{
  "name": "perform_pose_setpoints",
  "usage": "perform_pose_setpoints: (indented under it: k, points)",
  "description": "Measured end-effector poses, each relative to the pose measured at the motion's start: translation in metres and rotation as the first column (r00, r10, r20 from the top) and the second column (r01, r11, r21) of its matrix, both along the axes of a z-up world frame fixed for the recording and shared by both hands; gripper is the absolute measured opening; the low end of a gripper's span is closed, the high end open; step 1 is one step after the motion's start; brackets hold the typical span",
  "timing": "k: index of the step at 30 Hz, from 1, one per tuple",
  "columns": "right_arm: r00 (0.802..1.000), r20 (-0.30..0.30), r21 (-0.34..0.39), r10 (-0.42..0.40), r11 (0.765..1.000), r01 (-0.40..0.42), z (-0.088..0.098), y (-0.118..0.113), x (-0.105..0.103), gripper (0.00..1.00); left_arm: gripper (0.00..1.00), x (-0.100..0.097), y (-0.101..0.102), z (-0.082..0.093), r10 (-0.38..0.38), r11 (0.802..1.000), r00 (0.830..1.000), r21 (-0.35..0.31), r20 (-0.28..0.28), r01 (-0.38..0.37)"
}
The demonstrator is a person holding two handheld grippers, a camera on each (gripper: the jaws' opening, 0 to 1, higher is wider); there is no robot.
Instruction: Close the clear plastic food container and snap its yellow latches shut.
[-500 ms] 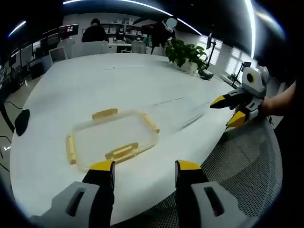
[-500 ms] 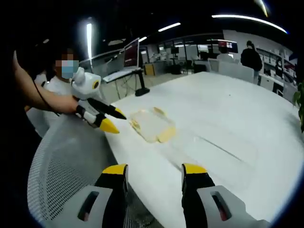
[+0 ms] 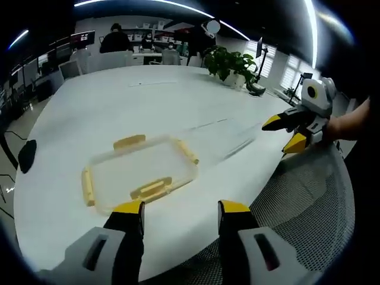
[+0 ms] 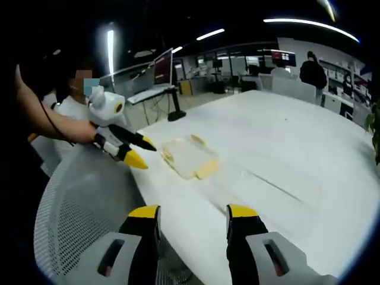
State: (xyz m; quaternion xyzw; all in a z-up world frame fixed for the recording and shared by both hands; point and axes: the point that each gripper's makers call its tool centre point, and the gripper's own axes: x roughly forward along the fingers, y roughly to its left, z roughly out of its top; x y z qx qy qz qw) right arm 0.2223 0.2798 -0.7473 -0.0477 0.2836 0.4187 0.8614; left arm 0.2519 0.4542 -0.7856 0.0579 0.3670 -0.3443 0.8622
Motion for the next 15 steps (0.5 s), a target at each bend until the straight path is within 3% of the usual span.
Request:
perform_pose_setpoints:
  k: [9, 15]
  points:
    - [1.000, 0.010, 0.014, -0.012, 1.000, 0.012, 0.003, -0.001, 0.002, 0.43, 0.49, 0.001, 0.000, 0.002, -0.004, 1.000, 1.000, 0.006, 0.016, 0.004]
    - [0.999, 0.033, 0.068, 0.000, 0.998, -0.002, 0.015, 0.006, 0.004, 0.44, 0.53, 0.004, -0.004, 0.013, -0.013, 1.000, 0.997, 0.001, 0.073, 0.013]
